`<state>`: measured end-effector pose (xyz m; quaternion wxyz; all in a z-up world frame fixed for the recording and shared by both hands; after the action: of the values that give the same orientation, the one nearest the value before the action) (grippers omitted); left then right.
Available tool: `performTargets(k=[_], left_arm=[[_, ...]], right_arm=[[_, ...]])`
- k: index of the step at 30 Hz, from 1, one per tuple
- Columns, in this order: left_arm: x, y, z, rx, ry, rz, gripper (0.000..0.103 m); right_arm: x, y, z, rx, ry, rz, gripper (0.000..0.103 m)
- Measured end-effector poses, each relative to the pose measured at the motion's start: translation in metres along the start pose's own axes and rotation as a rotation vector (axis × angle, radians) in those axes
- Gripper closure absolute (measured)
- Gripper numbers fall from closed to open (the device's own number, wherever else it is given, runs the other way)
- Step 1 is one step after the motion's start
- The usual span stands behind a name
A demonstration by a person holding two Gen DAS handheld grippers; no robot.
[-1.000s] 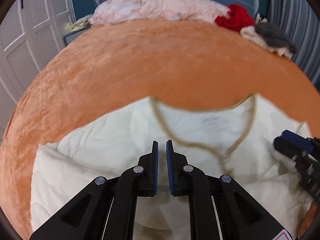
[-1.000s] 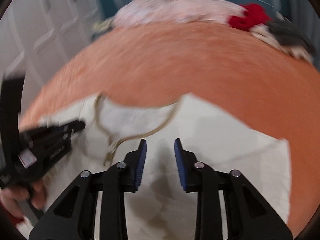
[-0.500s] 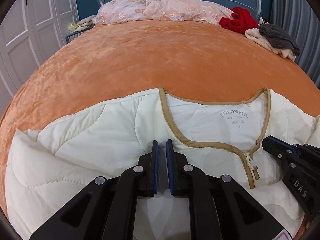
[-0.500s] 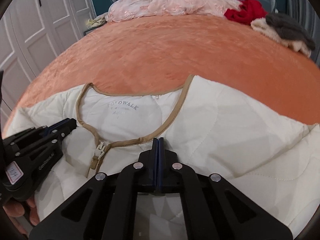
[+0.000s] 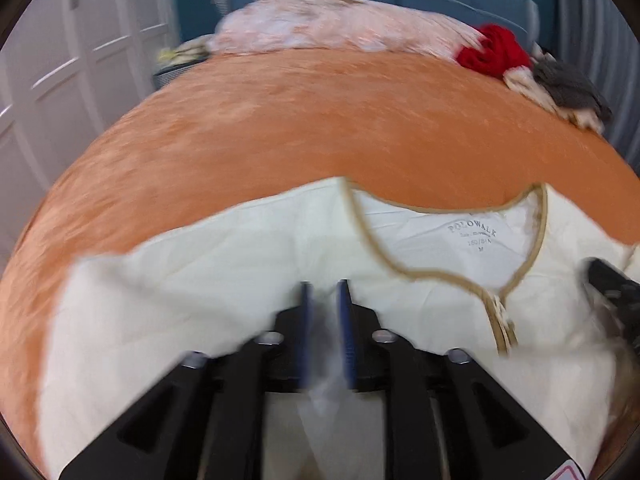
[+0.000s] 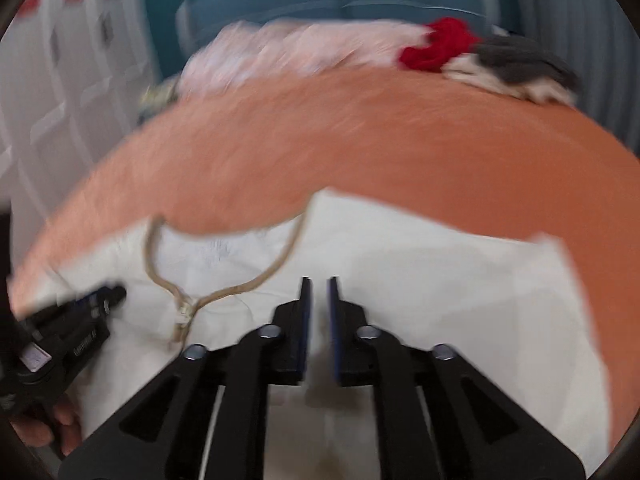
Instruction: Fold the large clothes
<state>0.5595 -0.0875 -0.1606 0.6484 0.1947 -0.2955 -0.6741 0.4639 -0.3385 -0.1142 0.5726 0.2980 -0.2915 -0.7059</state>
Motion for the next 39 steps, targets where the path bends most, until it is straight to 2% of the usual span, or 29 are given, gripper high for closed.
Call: performTargets(k=[1,4,5,7,9,12,15,17,21,23,25,27,28,29,30,31,33,39], left_arm=[[-0.011,-0.003,0.021,0.014,-0.041,0.042,0.055],[-0.048,-0.024,0.080,0.034,-0.088,0.100,0.035],[-0.060,-0.032,0.094,0.031,-0.090,0.105,0.034],[-0.098,-0.061,0.131,-0.002,-0.082,0.136,0.031],[-0.131,-0.086,0.158,-0.045,-0.076,0.182,0.031],[-0.187,-0.133,0.201,-0.118,-0.090,0.293,0.031],[-0.221,-0.172,0.235,-0.159,-0.112,0.374,0.031],[-0.228,-0.196,0.247,-0.189,-0.134,0.395,0.031],[-0.226,-0.236,0.250,-0.280,-0.216,0.486,0.031],[-0.222,-0.242,0.252,-0.268,-0.221,0.517,0.031],[-0.212,-0.241,0.253,-0.259,-0.226,0.495,0.031],[-0.205,-0.239,0.252,-0.266,-0.220,0.483,0.038],[-0.203,-0.238,0.251,-0.268,-0.211,0.475,0.043],[-0.200,-0.236,0.252,-0.270,-0.193,0.457,0.052],[-0.198,-0.235,0.254,-0.273,-0.187,0.436,0.069],[-0.197,-0.234,0.257,-0.276,-0.174,0.418,0.083],[-0.194,-0.231,0.266,-0.263,-0.163,0.384,0.096],[-0.200,-0.223,0.321,-0.186,-0.207,0.330,0.098]], right_arm=[[0.013,-0.008,0.026,0.014,0.041,-0.052,0.073],[0.044,-0.047,0.100,-0.005,0.071,-0.056,0.061],[0.052,-0.058,0.115,-0.017,0.065,-0.047,0.050],[0.077,-0.096,0.161,-0.065,0.023,-0.025,0.037],[0.100,-0.139,0.205,-0.130,-0.015,-0.018,0.035],[0.129,-0.203,0.259,-0.220,-0.011,-0.083,0.032],[0.142,-0.255,0.298,-0.260,0.050,-0.210,0.031],[0.143,-0.278,0.310,-0.261,0.101,-0.293,0.031],[0.135,-0.296,0.314,-0.234,0.179,-0.395,0.029],[0.127,-0.291,0.312,-0.210,0.204,-0.417,0.029],[0.122,-0.286,0.304,-0.202,0.235,-0.472,0.029],[0.116,-0.280,0.296,-0.197,0.260,-0.500,0.036],[0.114,-0.279,0.292,-0.202,0.255,-0.504,0.047],[0.111,-0.278,0.287,-0.214,0.247,-0.500,0.066],[0.110,-0.277,0.284,-0.230,0.241,-0.491,0.080],[0.109,-0.276,0.284,-0.238,0.240,-0.482,0.090],[0.107,-0.269,0.294,-0.223,0.232,-0.448,0.095],[0.100,-0.254,0.352,-0.197,0.256,-0.316,0.099]])
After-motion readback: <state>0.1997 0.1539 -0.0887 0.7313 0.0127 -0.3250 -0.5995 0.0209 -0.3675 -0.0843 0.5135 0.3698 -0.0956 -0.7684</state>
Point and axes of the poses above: each gripper's, at about its wrist camera, not at the fingertips, and z roughly against the way its jaws point, x to its right, y to its top, the point moved 5 cm from there along -z, roughly the way its jaws point, and after that the axes turned 11 degrees about z, right-handed, at the moved point
